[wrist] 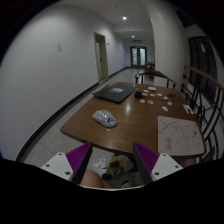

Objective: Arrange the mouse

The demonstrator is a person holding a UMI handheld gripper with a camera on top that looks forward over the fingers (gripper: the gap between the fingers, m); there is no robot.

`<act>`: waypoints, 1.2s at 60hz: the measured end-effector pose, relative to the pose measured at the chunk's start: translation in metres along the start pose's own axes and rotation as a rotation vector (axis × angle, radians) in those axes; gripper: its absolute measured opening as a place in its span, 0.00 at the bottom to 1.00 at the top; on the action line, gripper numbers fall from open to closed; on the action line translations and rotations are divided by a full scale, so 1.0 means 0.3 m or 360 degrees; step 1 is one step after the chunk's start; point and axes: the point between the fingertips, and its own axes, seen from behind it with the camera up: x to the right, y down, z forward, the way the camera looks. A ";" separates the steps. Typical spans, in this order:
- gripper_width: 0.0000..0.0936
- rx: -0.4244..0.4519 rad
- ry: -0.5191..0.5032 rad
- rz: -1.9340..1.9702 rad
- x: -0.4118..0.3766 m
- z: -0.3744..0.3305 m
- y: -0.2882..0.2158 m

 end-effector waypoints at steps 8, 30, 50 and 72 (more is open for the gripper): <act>0.89 -0.0028 0.0015 0.0015 0.015 0.113 0.023; 0.89 -0.0102 -0.0041 -0.0186 -0.054 0.551 -0.080; 0.90 -0.0139 -0.0009 -0.0138 0.018 0.811 -0.253; 0.37 0.0010 -0.0120 -0.0065 0.016 0.702 -0.406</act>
